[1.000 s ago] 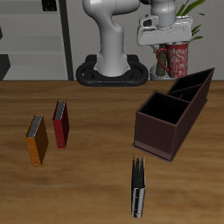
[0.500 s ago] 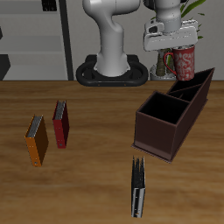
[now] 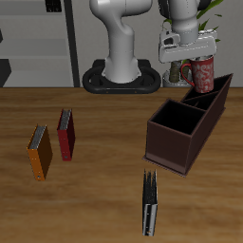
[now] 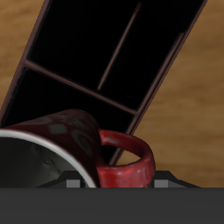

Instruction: Place the red mug into the left desk caddy's left compartment

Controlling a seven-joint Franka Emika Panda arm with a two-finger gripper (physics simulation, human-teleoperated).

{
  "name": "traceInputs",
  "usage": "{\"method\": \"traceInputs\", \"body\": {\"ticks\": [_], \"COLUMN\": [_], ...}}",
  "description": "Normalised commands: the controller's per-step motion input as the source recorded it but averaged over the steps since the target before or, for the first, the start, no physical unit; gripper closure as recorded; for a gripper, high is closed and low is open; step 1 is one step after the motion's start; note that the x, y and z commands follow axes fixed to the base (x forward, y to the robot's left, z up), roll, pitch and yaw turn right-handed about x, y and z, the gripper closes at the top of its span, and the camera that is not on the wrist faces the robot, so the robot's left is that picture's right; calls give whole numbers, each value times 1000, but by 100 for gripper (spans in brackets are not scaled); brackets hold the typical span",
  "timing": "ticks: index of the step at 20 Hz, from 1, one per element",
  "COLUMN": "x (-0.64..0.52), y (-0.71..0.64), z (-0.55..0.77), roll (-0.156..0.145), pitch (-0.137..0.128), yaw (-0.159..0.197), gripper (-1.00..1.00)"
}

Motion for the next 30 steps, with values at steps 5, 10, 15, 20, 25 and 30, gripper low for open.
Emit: {"method": "traceInputs", "body": {"ticks": [5,10,15,20,25,30], "x": [45,63,21,73,29,-49], "y": [42,59,84,93,185,188], "z": [-213,-284,-182,-280,-431,-357], "roll": [-5,5,22,0,7,8], "pitch": [24,47,14,46,85,122], "yaw": [7,8,32,14,37,29], "gripper": [100,100,100,100,100,-100]}}
